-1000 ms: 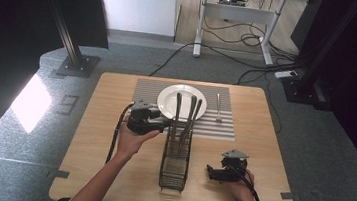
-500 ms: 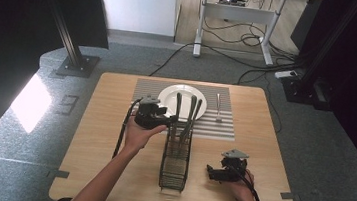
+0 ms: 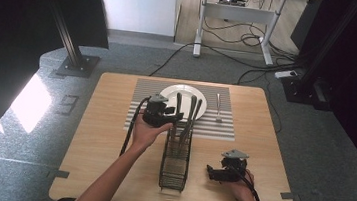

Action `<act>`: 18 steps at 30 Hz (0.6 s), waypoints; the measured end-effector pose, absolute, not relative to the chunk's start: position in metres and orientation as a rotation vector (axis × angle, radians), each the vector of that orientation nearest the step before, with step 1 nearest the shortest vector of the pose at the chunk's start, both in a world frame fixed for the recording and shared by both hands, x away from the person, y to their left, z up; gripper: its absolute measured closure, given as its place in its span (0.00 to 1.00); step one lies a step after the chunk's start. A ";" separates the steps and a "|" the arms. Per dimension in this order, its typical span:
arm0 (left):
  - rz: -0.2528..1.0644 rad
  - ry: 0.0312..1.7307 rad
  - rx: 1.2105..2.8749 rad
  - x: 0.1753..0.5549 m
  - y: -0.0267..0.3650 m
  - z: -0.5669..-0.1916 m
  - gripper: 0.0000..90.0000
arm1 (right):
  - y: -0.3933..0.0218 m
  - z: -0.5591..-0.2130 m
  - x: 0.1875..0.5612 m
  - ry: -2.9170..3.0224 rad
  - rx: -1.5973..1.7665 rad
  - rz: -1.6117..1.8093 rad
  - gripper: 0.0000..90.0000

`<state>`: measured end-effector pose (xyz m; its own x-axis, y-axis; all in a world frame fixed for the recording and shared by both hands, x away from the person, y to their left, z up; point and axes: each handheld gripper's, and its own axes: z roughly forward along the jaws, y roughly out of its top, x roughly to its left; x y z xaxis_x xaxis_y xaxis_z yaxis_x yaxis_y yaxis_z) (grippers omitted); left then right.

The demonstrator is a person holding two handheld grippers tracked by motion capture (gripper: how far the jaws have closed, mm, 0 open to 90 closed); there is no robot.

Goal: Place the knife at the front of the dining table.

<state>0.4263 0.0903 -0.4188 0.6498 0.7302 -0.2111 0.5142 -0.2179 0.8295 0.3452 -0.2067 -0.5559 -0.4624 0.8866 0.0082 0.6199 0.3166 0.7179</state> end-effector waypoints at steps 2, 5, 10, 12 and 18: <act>0.271 0.982 1.891 0.427 0.090 -0.420 0.65 | -0.207 -0.556 0.345 2.201 1.338 0.938 0.01; 0.273 0.987 1.898 0.429 0.090 -0.422 0.72 | -0.207 -0.556 0.345 2.202 1.336 0.940 0.02; 0.248 0.970 1.881 0.430 0.090 -0.423 0.83 | -0.207 -0.556 0.345 2.202 1.335 0.940 0.02; 0.240 0.967 1.879 0.431 0.090 -0.424 0.85 | -0.207 -0.556 0.345 2.202 1.336 0.939 0.02; 0.249 0.955 1.874 0.430 0.089 -0.424 0.87 | -0.207 -0.556 0.345 2.203 1.329 0.941 0.02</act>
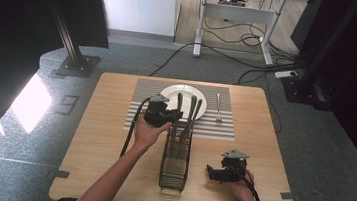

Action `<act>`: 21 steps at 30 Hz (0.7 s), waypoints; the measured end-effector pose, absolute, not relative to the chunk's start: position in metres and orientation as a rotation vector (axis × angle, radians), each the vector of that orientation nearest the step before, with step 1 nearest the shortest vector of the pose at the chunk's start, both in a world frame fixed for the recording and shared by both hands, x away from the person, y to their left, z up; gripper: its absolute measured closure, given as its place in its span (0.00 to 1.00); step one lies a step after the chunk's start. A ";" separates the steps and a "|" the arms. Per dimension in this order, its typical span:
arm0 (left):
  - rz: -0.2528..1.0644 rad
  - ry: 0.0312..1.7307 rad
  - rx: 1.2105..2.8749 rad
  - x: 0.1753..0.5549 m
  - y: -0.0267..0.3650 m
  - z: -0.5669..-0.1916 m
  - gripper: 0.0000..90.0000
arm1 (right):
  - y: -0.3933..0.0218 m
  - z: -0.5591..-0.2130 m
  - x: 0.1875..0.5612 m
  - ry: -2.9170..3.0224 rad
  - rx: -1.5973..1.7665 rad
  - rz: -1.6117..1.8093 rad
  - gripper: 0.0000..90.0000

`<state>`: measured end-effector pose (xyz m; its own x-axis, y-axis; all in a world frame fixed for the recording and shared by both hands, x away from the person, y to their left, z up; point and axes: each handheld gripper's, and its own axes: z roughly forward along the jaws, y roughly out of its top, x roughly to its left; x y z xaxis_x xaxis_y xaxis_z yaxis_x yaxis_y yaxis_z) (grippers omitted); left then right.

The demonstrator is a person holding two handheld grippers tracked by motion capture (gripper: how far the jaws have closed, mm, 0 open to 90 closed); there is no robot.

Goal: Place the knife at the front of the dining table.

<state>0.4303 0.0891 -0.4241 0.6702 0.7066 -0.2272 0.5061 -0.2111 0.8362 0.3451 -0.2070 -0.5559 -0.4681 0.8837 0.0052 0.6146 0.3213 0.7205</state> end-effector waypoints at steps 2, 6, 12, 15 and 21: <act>0.279 0.955 1.848 0.427 0.089 -0.424 0.87 | -0.207 -0.556 0.345 2.203 1.328 0.942 0.02; 0.319 0.920 1.812 0.422 0.088 -0.421 0.88 | -0.207 -0.556 0.345 2.206 1.324 0.945 0.03; 0.339 0.886 1.773 0.417 0.090 -0.414 0.88 | -0.207 -0.556 0.345 2.207 1.324 0.946 0.03; 0.354 0.863 1.757 0.414 0.091 -0.407 0.88 | -0.207 -0.556 0.345 2.207 1.323 0.947 0.03; 0.394 0.826 1.739 0.408 0.094 -0.389 0.88 | -0.207 -0.556 0.345 2.208 1.321 0.948 0.04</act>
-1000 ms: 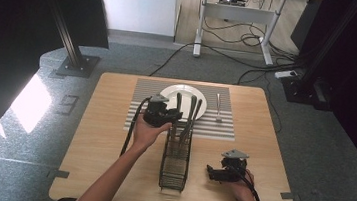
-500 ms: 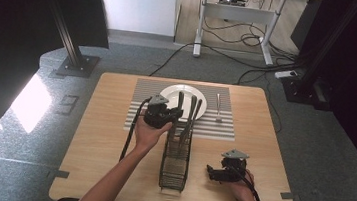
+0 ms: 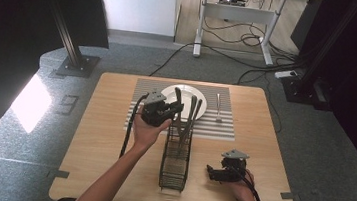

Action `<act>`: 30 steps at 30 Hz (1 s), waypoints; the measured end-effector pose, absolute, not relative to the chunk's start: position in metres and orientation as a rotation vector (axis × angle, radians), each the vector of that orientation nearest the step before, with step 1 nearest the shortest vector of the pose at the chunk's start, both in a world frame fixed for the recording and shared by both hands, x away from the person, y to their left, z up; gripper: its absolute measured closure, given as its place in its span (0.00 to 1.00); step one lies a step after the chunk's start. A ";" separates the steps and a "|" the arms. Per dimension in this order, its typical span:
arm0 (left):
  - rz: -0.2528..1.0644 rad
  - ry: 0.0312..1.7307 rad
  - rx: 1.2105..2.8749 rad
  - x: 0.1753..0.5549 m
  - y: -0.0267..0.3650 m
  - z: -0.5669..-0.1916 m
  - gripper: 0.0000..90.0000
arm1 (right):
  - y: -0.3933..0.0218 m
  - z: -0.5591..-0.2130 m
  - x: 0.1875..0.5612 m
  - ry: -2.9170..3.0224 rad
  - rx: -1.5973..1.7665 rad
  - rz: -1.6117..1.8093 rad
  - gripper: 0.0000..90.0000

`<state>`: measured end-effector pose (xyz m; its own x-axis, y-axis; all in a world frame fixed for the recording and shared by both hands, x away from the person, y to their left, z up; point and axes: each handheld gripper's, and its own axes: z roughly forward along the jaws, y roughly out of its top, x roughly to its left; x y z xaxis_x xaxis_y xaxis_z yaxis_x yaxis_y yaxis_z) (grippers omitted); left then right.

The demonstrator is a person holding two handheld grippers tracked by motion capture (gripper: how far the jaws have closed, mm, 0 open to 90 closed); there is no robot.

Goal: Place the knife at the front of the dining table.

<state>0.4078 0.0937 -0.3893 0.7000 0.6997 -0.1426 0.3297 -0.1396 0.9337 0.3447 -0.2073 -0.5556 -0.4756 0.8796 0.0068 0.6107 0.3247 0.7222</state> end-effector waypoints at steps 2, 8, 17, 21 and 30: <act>0.400 0.820 1.733 0.407 0.096 -0.384 0.88 | -0.207 -0.556 0.345 2.208 1.320 0.948 0.04; 0.423 0.806 1.691 0.401 0.106 -0.365 0.88 | -0.207 -0.556 0.344 2.208 1.319 0.952 0.04; 0.494 0.783 1.625 0.392 0.126 -0.329 0.88 | -0.207 -0.556 0.344 2.205 1.324 0.950 0.04; 0.517 0.771 1.602 0.387 0.135 -0.316 0.88 | -0.207 -0.556 0.344 2.205 1.324 0.950 0.04; 0.534 0.761 1.537 0.380 0.160 -0.292 0.88 | -0.207 -0.556 0.344 2.205 1.322 0.950 0.05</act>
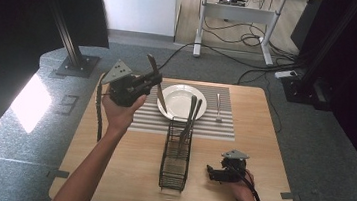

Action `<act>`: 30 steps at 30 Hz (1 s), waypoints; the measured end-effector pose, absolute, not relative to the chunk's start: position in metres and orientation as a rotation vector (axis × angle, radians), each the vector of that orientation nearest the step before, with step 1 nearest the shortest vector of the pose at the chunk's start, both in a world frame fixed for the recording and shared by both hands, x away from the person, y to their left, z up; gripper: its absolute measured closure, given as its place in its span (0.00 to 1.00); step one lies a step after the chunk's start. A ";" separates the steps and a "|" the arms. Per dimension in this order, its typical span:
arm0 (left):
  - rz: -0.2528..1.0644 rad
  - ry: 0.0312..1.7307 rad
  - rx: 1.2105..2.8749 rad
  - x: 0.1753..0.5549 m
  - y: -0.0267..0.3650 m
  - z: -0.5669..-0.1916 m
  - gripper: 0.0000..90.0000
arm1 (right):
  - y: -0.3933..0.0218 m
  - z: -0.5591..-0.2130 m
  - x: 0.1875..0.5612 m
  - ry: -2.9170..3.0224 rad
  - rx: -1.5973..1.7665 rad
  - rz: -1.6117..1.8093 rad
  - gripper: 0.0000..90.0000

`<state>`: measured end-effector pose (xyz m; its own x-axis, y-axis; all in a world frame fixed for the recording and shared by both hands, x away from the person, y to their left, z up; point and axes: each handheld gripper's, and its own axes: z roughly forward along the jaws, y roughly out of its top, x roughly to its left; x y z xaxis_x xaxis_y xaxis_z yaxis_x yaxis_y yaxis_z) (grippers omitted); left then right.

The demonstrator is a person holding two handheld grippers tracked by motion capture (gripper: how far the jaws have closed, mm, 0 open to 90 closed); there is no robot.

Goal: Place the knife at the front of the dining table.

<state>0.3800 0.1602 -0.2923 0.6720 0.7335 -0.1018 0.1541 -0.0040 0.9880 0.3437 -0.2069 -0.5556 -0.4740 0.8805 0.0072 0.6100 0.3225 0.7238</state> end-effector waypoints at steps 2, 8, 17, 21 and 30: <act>0.542 0.772 1.536 0.380 0.165 -0.292 0.88 | -0.207 -0.556 0.344 2.205 1.322 0.950 0.05; 0.547 0.816 1.554 0.381 0.178 -0.307 0.88 | -0.207 -0.556 0.344 2.205 1.323 0.950 0.05; 0.531 0.892 1.578 0.392 0.190 -0.336 0.88 | -0.207 -0.556 0.344 2.203 1.323 0.951 0.05; 0.527 0.921 1.590 0.395 0.192 -0.346 0.88 | -0.207 -0.556 0.344 2.203 1.323 0.951 0.05; 0.542 0.956 1.625 0.402 0.194 -0.359 0.88 | -0.207 -0.556 0.344 2.203 1.323 0.951 0.05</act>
<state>0.4017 0.1939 -0.3590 0.5664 0.8131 -0.1346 0.3020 -0.0528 0.9518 0.3438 -0.2069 -0.5556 -0.4727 0.8812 0.0075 0.6100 0.3210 0.7244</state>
